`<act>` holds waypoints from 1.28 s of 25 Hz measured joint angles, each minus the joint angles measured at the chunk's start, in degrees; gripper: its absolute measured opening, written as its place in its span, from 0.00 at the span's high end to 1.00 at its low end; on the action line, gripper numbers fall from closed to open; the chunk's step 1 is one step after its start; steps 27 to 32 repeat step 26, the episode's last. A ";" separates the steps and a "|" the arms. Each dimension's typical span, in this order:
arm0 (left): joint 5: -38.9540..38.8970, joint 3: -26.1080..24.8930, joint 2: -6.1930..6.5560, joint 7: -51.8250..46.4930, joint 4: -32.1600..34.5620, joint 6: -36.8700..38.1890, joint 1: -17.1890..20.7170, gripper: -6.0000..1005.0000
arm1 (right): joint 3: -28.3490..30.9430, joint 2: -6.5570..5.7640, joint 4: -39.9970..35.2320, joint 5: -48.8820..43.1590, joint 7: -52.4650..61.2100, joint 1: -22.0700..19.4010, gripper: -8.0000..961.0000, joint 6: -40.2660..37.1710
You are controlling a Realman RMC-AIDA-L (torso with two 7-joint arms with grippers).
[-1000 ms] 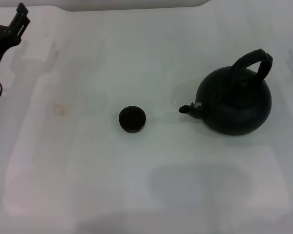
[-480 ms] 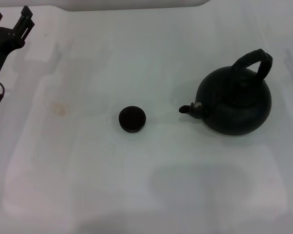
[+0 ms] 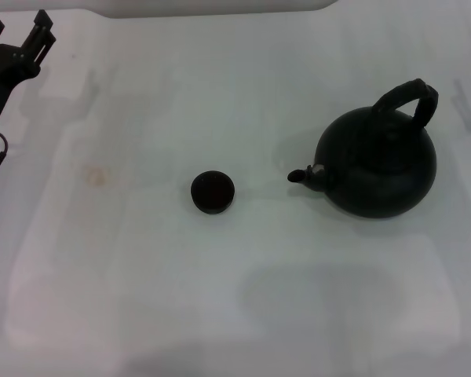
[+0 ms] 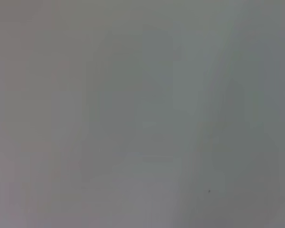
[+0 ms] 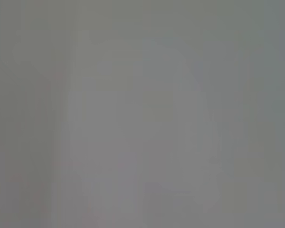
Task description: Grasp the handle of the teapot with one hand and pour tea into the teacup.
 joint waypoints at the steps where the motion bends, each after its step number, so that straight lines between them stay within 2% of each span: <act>1: -0.02 0.00 0.01 0.00 0.00 0.00 0.01 0.18 | -0.17 0.00 0.00 0.00 0.00 0.00 0.09 0.01; 32: -0.17 -0.15 0.10 -0.01 -0.02 0.00 -0.27 0.18 | -1.42 0.00 -0.09 -0.11 -0.01 0.29 0.09 -0.76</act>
